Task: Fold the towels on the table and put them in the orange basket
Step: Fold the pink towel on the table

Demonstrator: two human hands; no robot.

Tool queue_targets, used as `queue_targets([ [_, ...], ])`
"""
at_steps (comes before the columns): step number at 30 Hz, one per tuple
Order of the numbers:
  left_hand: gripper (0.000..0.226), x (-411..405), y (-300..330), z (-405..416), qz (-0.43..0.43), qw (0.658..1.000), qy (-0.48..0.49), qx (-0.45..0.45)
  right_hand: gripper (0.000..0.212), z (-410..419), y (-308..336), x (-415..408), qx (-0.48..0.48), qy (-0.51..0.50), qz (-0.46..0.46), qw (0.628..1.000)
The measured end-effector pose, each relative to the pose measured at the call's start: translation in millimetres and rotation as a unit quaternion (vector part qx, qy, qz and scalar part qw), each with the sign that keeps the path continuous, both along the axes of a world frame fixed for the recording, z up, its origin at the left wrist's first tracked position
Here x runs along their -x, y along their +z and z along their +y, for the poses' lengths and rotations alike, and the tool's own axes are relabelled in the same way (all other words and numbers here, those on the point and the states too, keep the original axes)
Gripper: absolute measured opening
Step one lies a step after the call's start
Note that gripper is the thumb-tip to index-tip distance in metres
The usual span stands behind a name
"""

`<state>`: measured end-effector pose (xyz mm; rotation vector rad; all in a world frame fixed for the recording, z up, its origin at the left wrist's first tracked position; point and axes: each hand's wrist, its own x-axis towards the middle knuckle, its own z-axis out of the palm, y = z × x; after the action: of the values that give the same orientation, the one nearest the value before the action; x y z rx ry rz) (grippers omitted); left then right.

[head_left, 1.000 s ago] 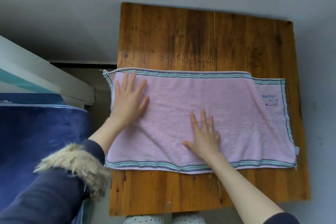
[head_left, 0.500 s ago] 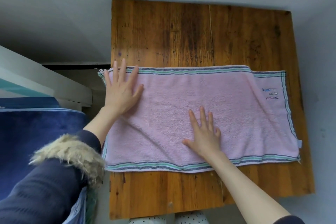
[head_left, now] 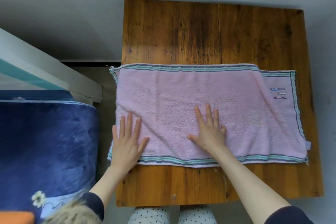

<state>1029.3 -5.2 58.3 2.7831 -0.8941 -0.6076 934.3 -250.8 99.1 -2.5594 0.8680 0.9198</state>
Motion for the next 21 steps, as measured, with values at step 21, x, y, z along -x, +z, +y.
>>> queue_targets([
  [21,0.063,88,35,-245,-0.036,0.990,-0.135,0.008,0.023,-184,20,144,0.098,-0.277,-0.316,0.902],
])
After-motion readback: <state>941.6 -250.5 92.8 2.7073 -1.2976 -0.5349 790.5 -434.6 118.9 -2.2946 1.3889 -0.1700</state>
